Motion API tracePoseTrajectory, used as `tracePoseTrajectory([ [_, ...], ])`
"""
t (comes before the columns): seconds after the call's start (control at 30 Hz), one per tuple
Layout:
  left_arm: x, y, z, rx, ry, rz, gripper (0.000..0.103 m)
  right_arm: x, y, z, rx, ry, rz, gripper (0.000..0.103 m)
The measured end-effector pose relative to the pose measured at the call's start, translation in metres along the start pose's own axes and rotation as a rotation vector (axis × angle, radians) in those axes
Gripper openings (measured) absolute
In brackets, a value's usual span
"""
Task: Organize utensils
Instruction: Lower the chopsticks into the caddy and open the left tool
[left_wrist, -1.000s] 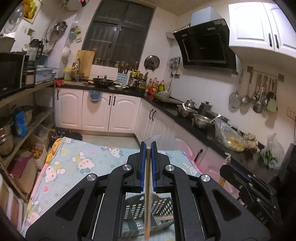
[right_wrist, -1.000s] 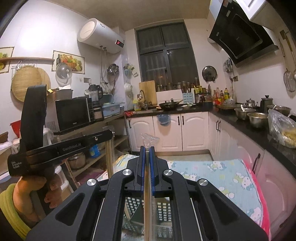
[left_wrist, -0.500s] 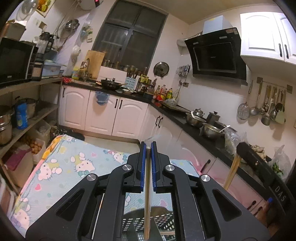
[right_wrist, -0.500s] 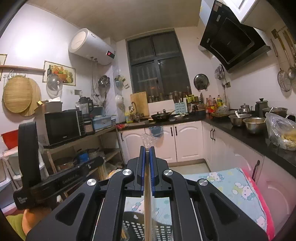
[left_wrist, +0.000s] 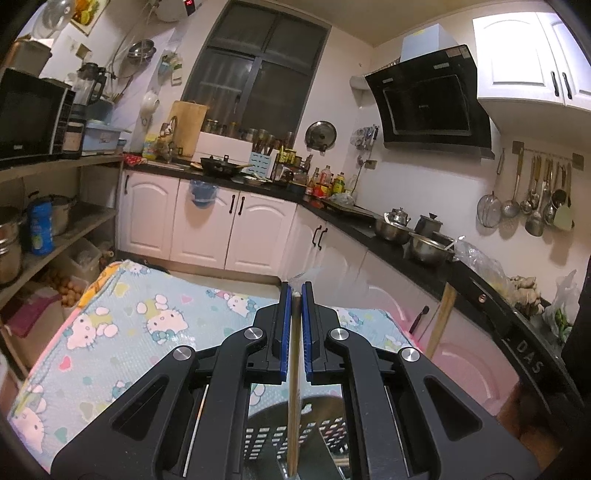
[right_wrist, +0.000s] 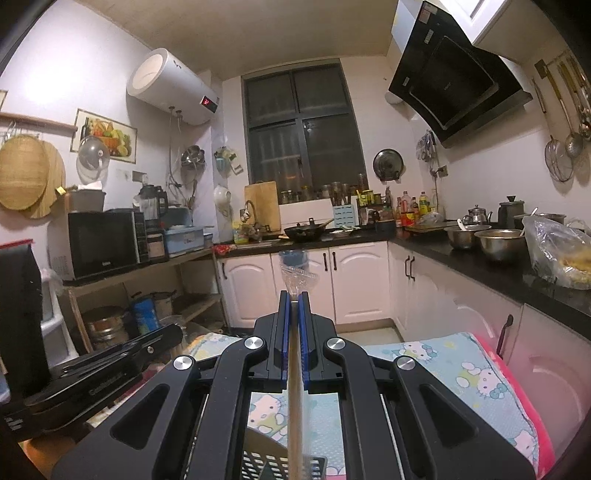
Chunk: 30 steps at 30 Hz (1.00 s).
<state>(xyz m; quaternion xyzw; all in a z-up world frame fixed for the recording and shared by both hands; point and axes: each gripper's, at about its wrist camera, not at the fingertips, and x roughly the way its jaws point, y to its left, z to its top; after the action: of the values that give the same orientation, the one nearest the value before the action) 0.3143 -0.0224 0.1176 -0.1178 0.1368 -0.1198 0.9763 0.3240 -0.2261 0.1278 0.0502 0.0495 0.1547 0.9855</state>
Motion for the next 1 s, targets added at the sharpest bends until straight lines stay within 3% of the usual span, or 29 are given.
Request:
tracePoseTrajectory([
  [0.37,0.006,0.000,-0.027,0.034,0.032,-0.002,0.001,0.003,-0.004,-0.029,-0.031,0.019,-0.024,0.005],
  [1.0,-0.009,0.005,-0.043,0.029,0.111,0.001,0.001,-0.029,-0.010,-0.053,-0.008,0.147,0.004,0.006],
])
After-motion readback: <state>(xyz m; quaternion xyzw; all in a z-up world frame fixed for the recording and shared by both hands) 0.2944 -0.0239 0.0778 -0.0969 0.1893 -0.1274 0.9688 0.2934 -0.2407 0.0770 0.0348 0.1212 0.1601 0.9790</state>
